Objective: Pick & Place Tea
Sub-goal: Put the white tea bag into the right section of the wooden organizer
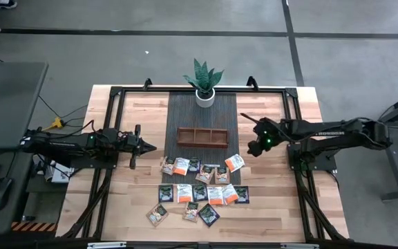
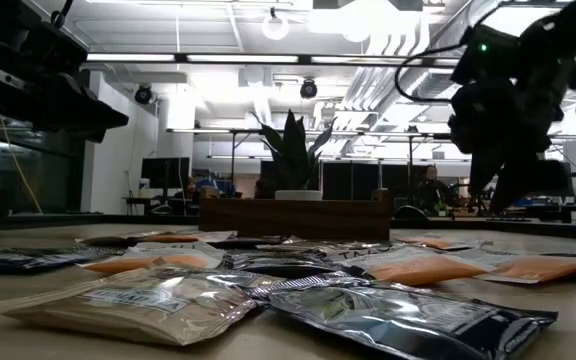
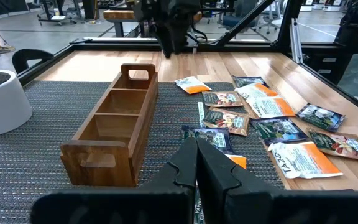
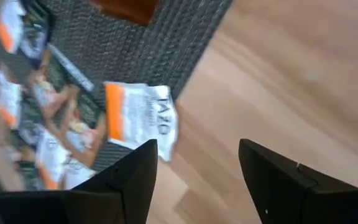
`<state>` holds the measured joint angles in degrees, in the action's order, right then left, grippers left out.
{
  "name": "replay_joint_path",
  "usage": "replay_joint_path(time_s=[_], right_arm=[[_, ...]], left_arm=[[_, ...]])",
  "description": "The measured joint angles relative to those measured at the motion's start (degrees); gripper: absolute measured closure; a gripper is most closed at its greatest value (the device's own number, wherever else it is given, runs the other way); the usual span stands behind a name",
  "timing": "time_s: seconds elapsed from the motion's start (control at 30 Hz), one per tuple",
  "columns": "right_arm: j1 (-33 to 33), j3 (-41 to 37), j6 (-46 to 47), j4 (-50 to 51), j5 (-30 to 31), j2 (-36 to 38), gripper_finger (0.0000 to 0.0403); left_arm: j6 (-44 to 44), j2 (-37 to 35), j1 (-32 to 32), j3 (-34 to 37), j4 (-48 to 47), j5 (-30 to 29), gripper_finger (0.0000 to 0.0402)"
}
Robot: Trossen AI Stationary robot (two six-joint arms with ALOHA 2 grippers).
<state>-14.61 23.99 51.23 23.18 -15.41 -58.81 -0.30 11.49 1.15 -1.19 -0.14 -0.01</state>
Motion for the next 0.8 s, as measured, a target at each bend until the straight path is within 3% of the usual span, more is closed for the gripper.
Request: replay_joint_path(time_s=[0.1, 0.37, 0.8], right_arm=[[0.8, -3.5, 2.9, -5.6, -1.8, 0.0, 0.0182], [4.9, -8.3, 9.2, -15.0, 0.9, 0.0, 0.0182], [10.4, -8.3, 15.7, -16.0, 7.0, 0.0, 0.0184]], left_arm=[[0.0, 0.0, 0.0, 0.0, 0.0, 0.0, 0.0401], [0.0, 0.0, 0.0, 0.0, 0.0, 0.0, 0.0401], [0.0, 0.0, 0.0, 0.0, 0.0, 0.0, 0.0401]])
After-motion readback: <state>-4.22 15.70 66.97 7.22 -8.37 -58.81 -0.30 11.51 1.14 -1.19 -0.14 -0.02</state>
